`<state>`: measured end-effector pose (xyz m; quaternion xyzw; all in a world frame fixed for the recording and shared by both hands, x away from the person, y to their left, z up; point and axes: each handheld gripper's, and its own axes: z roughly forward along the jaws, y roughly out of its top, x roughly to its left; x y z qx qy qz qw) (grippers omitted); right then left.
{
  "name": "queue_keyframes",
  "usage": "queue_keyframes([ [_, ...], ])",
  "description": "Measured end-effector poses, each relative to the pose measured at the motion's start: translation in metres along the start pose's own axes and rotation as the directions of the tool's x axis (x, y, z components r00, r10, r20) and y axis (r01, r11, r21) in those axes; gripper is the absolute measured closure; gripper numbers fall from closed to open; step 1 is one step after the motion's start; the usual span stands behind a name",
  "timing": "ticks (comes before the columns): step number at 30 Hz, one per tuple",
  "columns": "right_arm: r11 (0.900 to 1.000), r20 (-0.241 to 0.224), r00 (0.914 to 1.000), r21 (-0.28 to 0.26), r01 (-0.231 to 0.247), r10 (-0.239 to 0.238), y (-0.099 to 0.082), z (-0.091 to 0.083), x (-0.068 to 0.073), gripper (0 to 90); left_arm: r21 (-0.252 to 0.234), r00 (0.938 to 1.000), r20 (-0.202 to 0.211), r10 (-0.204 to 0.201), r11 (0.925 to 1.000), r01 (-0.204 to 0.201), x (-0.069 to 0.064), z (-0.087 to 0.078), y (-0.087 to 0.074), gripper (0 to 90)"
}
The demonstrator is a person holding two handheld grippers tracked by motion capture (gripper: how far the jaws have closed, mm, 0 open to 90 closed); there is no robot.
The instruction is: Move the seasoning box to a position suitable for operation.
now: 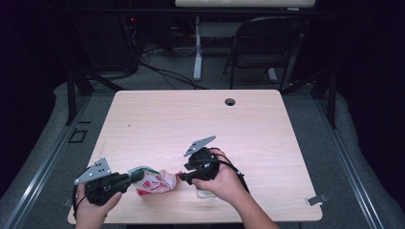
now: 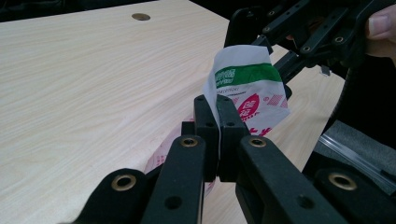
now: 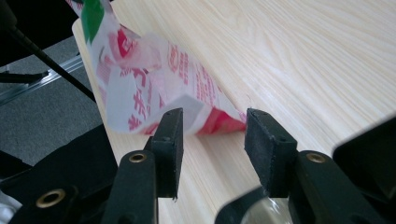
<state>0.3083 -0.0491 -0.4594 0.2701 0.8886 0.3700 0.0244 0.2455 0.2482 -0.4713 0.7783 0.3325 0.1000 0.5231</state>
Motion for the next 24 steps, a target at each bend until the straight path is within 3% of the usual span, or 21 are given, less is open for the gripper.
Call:
queue_keyframes([
  [9,0.9998,-0.025,0.9995,-0.003,0.022,-0.022,0.012,0.01,0.009,57.9,-0.003,1.0,-0.008,0.0,1.0,0.0,-0.002,0.001,0.0,90.0],
  [24,0.9991,-0.023,0.9989,0.011,0.042,-0.042,0.014,0.018,0.016,57.7,-0.001,1.0,-0.005,0.003,1.0,-0.003,-0.002,0.003,0.001,90.0],
])
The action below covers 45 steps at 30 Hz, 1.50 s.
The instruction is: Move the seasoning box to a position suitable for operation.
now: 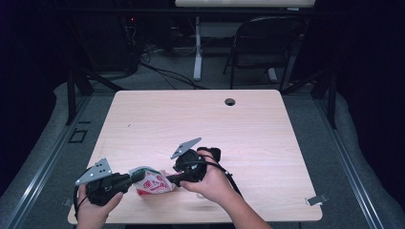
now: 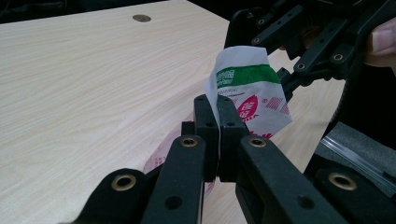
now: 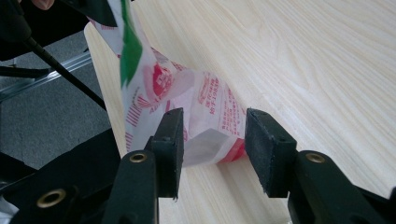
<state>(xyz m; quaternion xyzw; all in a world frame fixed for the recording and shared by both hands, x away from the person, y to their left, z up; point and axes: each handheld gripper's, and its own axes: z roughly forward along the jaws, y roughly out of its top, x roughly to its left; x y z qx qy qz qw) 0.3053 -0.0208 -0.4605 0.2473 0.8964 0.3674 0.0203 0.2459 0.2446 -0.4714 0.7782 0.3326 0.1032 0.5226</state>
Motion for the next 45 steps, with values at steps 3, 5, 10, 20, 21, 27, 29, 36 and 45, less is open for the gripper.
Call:
queue_keyframes([
  [3,1.0,-0.003,1.0,0.003,0.0,0.0,0.0,-0.001,0.001,57.2,-0.001,1.0,0.001,-0.002,1.0,0.002,0.0,0.0,0.0,90.0],
  [5,1.0,0.003,1.0,-0.004,-0.001,0.002,0.0,-0.003,0.001,57.3,0.0,1.0,0.001,-0.002,1.0,0.002,0.0,0.0,0.0,90.0],
  [10,0.9995,0.004,0.9999,-0.029,-0.01,0.01,0.0,-0.015,-0.003,56.3,-0.002,1.0,0.004,-0.003,1.0,0.003,0.001,0.002,0.001,90.0],
  [20,0.9986,-0.079,0.9962,-0.04,0.036,-0.039,0.011,-0.03,0.012,50.2,-0.002,1.0,0.004,-0.004,1.0,0.004,0.0,0.005,0.003,90.0],
  [21,0.9984,-0.082,0.9958,-0.044,0.036,-0.04,0.012,-0.029,0.014,49.8,-0.002,1.0,0.004,-0.004,1.0,0.004,0.0,0.005,0.003,90.0],
  [27,0.9997,-0.07,0.9973,0.005,0.023,-0.022,0.017,-0.016,0.014,50.1,-0.004,1.0,0.007,-0.005,1.0,0.005,-0.001,0.006,0.002,90.0],
  [29,0.9997,-0.072,0.9973,0.019,0.014,-0.013,0.018,-0.008,0.014,51.2,0.0,1.0,0.005,-0.001,1.0,0.001,-0.001,0.005,0.002,90.0],
  [36,0.9984,-0.075,0.9972,0.056,-0.004,0.008,0.022,0.012,0.011,57.4,-0.002,0.9998,0.021,-0.004,1.0,0.004,0.001,0.005,0.002,90.0],
  [45,0.9974,-0.078,0.9968,0.071,-0.011,0.017,0.022,0.018,0.01,69.9,-0.006,0.9995,0.031,-0.003,1.0,0.003,0.0,0.008,0.001,89.6],
])
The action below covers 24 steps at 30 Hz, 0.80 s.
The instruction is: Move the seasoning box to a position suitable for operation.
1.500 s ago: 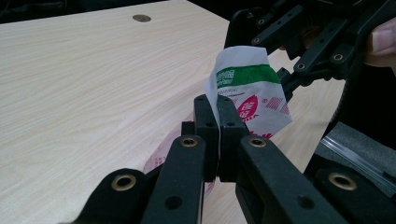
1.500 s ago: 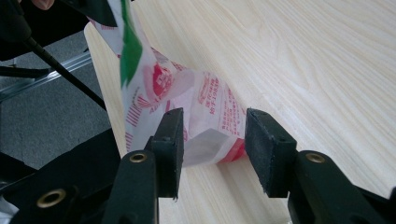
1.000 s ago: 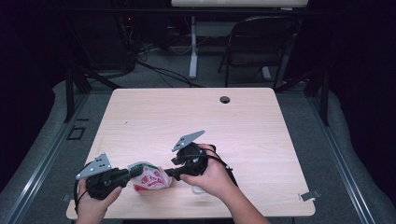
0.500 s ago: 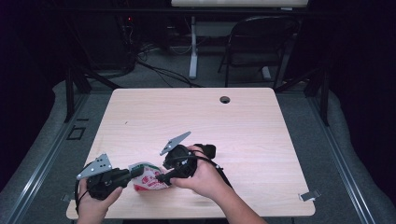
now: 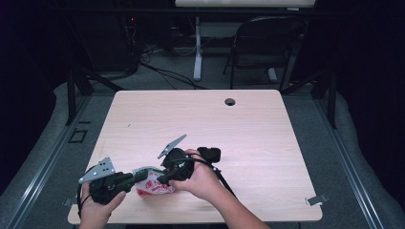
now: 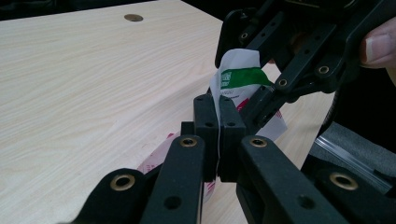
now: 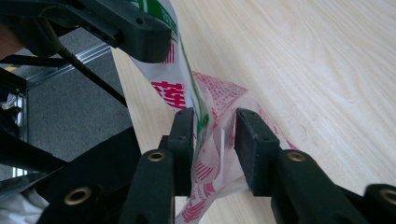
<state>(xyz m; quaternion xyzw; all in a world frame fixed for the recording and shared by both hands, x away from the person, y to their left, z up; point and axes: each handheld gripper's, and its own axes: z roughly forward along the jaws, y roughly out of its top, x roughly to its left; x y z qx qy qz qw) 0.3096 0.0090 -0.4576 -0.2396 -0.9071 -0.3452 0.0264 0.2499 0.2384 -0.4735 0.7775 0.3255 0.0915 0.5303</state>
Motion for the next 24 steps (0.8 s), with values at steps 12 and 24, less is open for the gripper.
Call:
queue_keyframes([
  [12,0.9996,0.033,0.9993,0.017,0.02,-0.021,-0.0022,0.002,0.0031,87.4,0.008,1.0,0.001,0.002,1.0,-0.002,-0.0021,0.0044,-0.0005,87.1],
  [24,0.9999,0.035,0.9993,-0.002,0.015,-0.014,-0.0045,0.0026,0.0024,90.0,0.014,0.9997,-0.024,0.001,0.9999,-0.001,0.0001,0.0054,-0.0028,77.3],
])
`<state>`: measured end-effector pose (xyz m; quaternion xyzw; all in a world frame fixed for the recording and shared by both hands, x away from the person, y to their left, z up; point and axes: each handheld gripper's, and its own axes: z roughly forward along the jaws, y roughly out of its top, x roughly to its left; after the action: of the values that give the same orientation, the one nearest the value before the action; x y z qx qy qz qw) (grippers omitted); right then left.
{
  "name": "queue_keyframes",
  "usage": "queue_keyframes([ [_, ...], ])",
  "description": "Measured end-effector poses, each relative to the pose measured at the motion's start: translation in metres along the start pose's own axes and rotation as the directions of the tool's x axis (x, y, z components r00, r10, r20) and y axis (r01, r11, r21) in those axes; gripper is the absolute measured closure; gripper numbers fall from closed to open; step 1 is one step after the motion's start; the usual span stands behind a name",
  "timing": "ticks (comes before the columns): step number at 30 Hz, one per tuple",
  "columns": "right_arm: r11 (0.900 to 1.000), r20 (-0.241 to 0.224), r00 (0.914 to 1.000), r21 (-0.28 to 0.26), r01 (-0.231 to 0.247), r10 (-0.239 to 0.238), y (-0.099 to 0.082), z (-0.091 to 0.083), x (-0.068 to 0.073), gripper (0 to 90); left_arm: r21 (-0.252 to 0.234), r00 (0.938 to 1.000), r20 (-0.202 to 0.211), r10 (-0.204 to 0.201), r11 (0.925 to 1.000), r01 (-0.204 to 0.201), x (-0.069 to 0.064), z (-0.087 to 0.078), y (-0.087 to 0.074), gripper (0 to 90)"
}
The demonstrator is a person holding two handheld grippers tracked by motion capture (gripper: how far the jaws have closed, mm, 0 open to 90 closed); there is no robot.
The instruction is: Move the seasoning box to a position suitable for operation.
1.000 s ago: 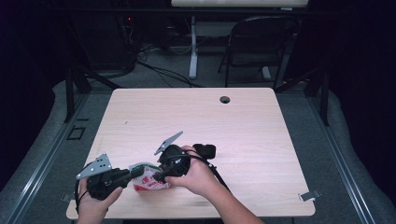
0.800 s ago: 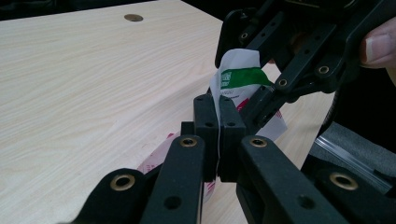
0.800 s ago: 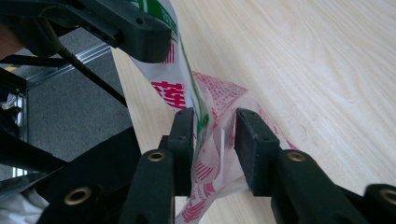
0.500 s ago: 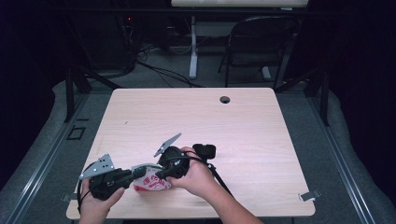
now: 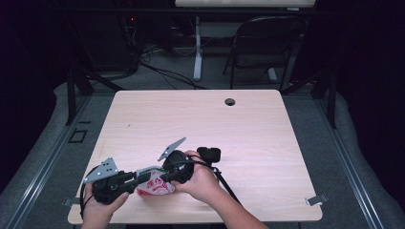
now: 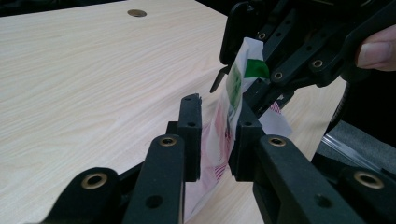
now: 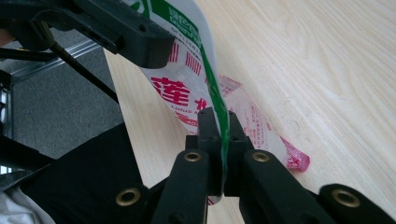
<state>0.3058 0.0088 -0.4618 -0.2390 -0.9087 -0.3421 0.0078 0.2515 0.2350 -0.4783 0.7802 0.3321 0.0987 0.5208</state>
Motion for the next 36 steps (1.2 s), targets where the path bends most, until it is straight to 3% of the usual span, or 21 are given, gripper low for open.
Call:
queue_keyframes([
  [6,1.0,-0.012,0.9999,0.004,0.0,0.0,-0.001,-0.001,-0.002,90.0,-0.002,0.9999,-0.013,0.003,1.0,-0.003,0.001,0.0,-0.002,70.4],
  [19,1.0,-0.01,0.9999,-0.005,0.003,-0.003,-0.001,-0.001,-0.002,90.0,0.002,0.9998,-0.02,0.003,1.0,-0.003,0.003,0.001,-0.003,64.8],
  [27,0.9997,0.004,0.9997,-0.009,0.025,-0.024,-0.002,-0.006,-0.004,90.0,-0.004,0.9994,-0.032,0.012,0.9999,-0.012,0.004,0.003,-0.007,50.3],
  [36,0.9993,-0.005,0.9995,-0.021,0.032,-0.033,-0.005,-0.013,-0.005,90.0,0.043,0.9995,0.009,0.031,0.9986,-0.031,0.006,0.017,-0.019,38.8],
])
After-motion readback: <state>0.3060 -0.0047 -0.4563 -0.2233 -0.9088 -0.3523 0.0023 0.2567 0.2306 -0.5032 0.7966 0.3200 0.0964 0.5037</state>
